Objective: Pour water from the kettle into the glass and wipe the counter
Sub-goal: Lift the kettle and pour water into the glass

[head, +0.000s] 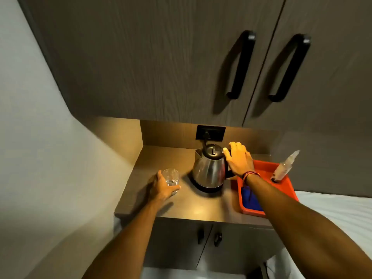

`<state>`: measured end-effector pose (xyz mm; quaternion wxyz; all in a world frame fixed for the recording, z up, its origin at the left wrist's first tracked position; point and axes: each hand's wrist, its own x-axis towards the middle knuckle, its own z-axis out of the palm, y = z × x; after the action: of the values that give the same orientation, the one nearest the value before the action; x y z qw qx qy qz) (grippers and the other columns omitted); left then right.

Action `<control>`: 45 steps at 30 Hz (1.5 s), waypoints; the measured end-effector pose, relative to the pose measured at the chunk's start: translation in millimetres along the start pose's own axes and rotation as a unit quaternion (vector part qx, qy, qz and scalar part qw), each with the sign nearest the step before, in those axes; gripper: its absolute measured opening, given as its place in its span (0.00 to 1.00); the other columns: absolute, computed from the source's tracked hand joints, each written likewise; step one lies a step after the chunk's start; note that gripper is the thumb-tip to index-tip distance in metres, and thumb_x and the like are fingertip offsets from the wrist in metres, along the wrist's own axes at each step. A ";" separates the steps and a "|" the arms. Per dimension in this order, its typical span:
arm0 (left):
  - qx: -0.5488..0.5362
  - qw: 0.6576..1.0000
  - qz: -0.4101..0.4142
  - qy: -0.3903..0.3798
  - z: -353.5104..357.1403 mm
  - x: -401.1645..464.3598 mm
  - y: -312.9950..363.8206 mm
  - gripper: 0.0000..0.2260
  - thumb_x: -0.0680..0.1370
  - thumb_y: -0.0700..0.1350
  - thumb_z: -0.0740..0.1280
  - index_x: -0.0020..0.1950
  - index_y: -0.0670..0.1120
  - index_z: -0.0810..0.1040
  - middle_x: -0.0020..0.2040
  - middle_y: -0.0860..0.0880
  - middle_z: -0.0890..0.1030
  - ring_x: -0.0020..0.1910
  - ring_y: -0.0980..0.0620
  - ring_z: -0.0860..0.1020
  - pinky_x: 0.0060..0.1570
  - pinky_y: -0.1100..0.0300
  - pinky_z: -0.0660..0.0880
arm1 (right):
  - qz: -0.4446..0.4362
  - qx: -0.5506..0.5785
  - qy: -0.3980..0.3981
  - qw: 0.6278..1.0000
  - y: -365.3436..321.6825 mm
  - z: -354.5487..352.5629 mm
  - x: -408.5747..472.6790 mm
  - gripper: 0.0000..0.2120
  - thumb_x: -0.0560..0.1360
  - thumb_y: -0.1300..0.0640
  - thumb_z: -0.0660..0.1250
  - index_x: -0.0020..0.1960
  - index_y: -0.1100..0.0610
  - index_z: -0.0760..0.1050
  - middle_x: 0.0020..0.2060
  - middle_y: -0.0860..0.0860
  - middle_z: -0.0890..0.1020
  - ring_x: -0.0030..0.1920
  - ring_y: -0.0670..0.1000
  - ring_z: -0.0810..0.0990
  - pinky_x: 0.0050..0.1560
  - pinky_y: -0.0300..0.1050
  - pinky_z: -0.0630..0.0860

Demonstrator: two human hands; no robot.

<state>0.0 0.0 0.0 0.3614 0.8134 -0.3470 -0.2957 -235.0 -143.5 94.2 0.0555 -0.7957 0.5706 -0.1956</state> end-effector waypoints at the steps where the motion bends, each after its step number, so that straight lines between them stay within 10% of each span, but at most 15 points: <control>1: -0.036 0.999 -0.013 -0.006 2.1 6.8 -3.0 0.50 0.66 0.45 0.83 0.81 0.45 0.58 0.74 0.40 0.70 0.71 0.38 0.73 0.61 0.52 0.77 | 0.030 0.042 0.005 0.999 -0.1 5.3 7.9 0.17 0.83 0.47 0.58 0.60 0.59 0.75 0.59 0.60 0.79 0.63 0.63 0.76 0.62 0.59 0.75; 9: -0.137 0.990 -0.017 0.009 21.3 33.1 -25.2 0.36 0.64 0.37 0.83 0.69 0.42 0.73 0.66 0.40 0.79 0.63 0.41 0.79 0.46 0.62 0.78 | 0.165 0.129 -0.001 0.978 4.7 37.9 39.3 0.26 0.83 0.44 0.57 0.47 0.62 0.84 0.48 0.67 0.84 0.51 0.68 0.82 0.50 0.54 0.78; 14: -0.114 0.992 0.017 0.045 23.6 33.5 -22.5 0.37 0.65 0.40 0.83 0.71 0.41 0.72 0.67 0.42 0.79 0.66 0.41 0.77 0.57 0.54 0.79 | 0.146 0.114 0.025 0.982 5.8 45.1 48.6 0.23 0.78 0.49 0.60 0.32 0.61 0.79 0.34 0.65 0.80 0.42 0.68 0.83 0.38 0.50 0.73; 25: -0.045 0.993 0.050 0.096 14.5 40.2 -3.1 0.34 0.66 0.46 0.83 0.69 0.47 0.75 0.66 0.44 0.78 0.64 0.43 0.77 0.52 0.55 0.78 | -0.221 -0.165 0.011 0.961 -90.5 27.3 65.2 0.22 0.78 0.47 0.63 0.32 0.60 0.78 0.29 0.56 0.82 0.29 0.59 0.82 0.31 0.40 0.65; 37: 0.005 0.990 0.116 0.079 -11.3 29.4 -18.1 0.27 0.65 0.49 0.81 0.62 0.49 0.78 0.58 0.50 0.80 0.53 0.54 0.77 0.40 0.71 0.68 | -0.372 -0.251 0.020 0.893 -160.7 39.7 53.9 0.23 0.74 0.53 0.67 0.24 0.55 0.63 0.20 0.47 0.65 0.19 0.50 0.63 0.26 0.34 0.55; 45: 0.007 0.986 0.147 0.083 -24.5 26.5 -22.5 0.33 0.66 0.49 0.82 0.68 0.47 0.76 0.65 0.49 0.79 0.63 0.49 0.78 0.61 0.56 0.77 | -0.438 -0.330 -0.027 0.836 -182.6 41.3 50.4 0.12 0.72 0.55 0.68 0.30 0.55 0.79 0.23 0.48 0.71 0.24 0.54 0.69 0.28 0.39 0.64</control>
<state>41.3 0.0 -10.1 0.4229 0.7775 -0.4338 -0.1685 -44.0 -133.3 125.7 -0.2866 -0.9384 0.1916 0.0220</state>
